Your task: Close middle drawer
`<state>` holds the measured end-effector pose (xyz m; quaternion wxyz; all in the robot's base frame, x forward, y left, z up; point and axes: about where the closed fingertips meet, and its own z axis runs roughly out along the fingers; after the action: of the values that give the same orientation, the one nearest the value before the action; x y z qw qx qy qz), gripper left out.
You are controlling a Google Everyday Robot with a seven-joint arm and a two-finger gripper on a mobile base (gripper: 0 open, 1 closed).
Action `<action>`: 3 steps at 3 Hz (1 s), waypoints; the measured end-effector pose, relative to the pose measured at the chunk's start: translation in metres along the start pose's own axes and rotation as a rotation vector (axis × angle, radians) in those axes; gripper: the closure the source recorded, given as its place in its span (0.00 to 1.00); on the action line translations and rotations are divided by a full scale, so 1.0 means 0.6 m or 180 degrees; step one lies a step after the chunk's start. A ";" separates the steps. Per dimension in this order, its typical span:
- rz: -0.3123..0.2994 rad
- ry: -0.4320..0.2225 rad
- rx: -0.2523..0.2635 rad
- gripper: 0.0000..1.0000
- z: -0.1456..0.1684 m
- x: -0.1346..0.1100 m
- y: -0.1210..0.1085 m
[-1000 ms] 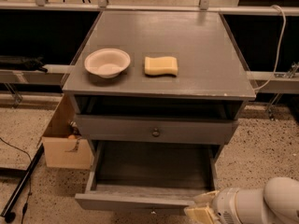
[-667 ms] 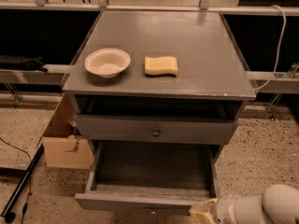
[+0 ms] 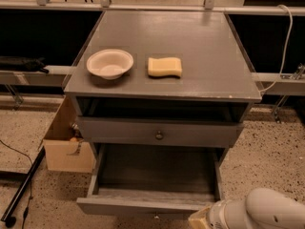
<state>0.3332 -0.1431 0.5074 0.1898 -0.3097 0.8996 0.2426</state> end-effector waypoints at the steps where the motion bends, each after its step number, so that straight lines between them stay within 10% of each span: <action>1: -0.0048 0.0138 0.0008 1.00 0.048 0.001 -0.011; 3: -0.0128 0.0267 0.0061 1.00 0.107 -0.008 -0.028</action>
Offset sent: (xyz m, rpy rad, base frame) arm 0.0278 0.0219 -0.0592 -0.0883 0.0318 0.0494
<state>0.3601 -0.1167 0.4525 0.1598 -0.3357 0.9026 0.2170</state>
